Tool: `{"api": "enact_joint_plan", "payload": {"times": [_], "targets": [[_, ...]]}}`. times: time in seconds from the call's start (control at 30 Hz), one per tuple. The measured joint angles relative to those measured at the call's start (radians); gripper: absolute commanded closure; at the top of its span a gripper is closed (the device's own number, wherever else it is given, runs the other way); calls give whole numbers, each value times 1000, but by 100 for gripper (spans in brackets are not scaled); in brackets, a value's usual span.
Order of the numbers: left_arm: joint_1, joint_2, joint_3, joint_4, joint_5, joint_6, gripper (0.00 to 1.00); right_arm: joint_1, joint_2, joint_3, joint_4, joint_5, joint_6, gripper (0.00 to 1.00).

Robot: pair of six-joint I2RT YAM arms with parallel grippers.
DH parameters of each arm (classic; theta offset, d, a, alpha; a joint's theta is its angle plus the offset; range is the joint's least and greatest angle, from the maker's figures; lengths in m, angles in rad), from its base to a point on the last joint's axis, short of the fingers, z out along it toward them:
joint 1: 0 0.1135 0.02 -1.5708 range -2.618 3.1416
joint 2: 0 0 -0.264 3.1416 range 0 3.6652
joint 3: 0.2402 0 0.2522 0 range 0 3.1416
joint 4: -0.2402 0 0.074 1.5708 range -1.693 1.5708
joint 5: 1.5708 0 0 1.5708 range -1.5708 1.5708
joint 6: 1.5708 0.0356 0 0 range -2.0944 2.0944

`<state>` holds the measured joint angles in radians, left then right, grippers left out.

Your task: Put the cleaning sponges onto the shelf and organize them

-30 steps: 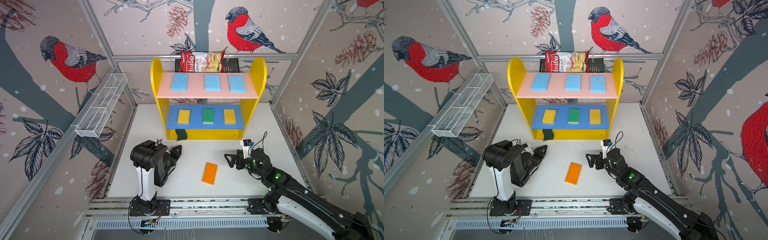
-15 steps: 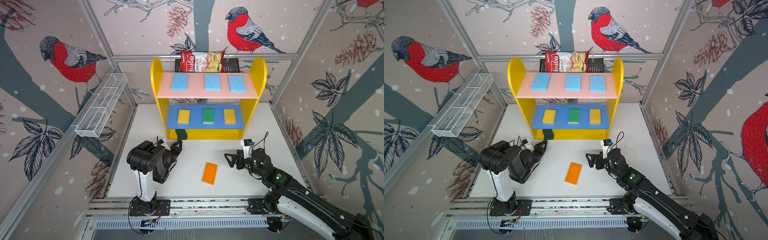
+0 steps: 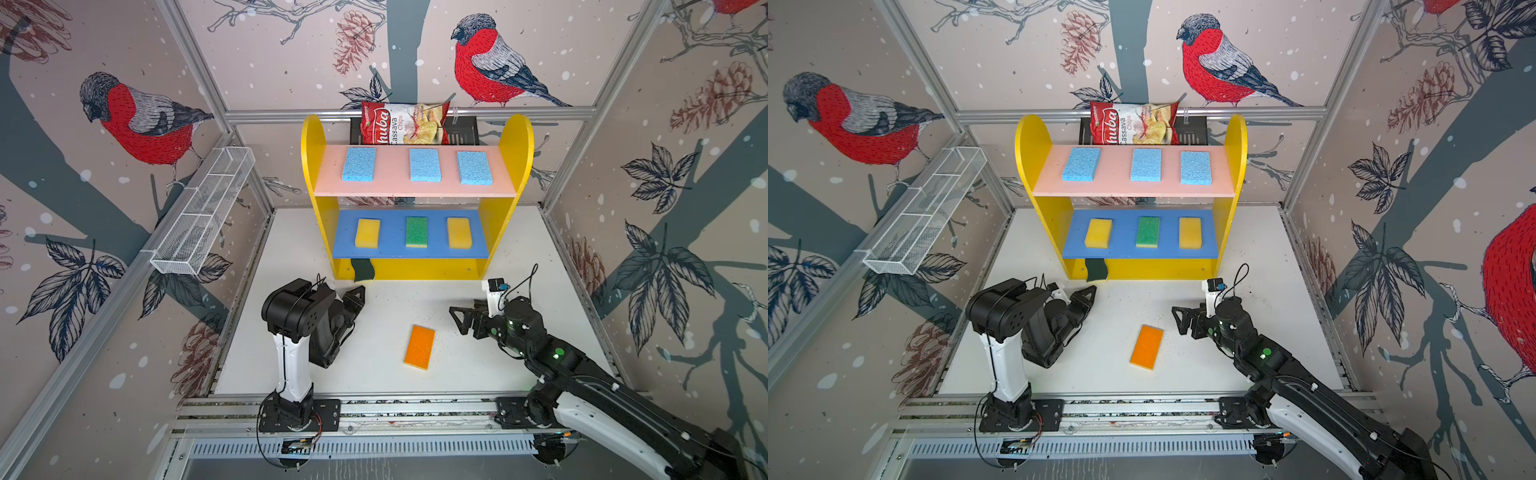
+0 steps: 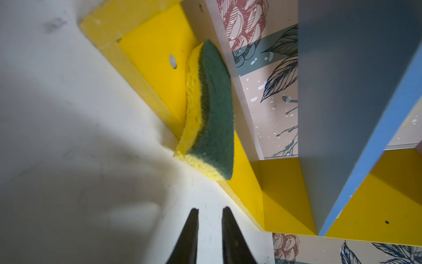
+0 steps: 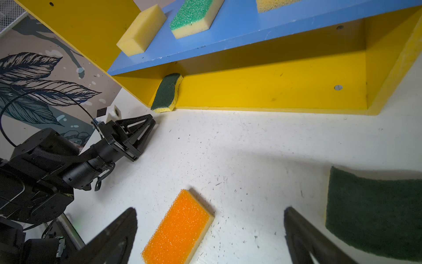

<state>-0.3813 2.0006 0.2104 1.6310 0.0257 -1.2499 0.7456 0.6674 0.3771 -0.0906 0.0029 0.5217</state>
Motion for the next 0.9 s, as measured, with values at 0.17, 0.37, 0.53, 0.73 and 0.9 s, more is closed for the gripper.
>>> {"api": "enact_joint_plan", "payload": {"times": [0.17, 0.37, 0.53, 0.73, 0.9], "targets": [[0, 32, 26, 32, -2, -7, 80, 0, 0, -1, 0, 0, 0, 1], [0, 36, 67, 0, -4, -8, 81, 0, 3, -1, 0, 0, 0, 0], [0, 36, 78, -14, -21, -26, 82, 0, 6, -2, 0, 1, 0, 1], [5, 33, 85, -29, -34, -33, 83, 0, 7, -2, 0, 2, 0, 0], [13, 33, 97, -42, -54, -36, 84, 0, 7, -3, 0, 5, 0, 1]]}}
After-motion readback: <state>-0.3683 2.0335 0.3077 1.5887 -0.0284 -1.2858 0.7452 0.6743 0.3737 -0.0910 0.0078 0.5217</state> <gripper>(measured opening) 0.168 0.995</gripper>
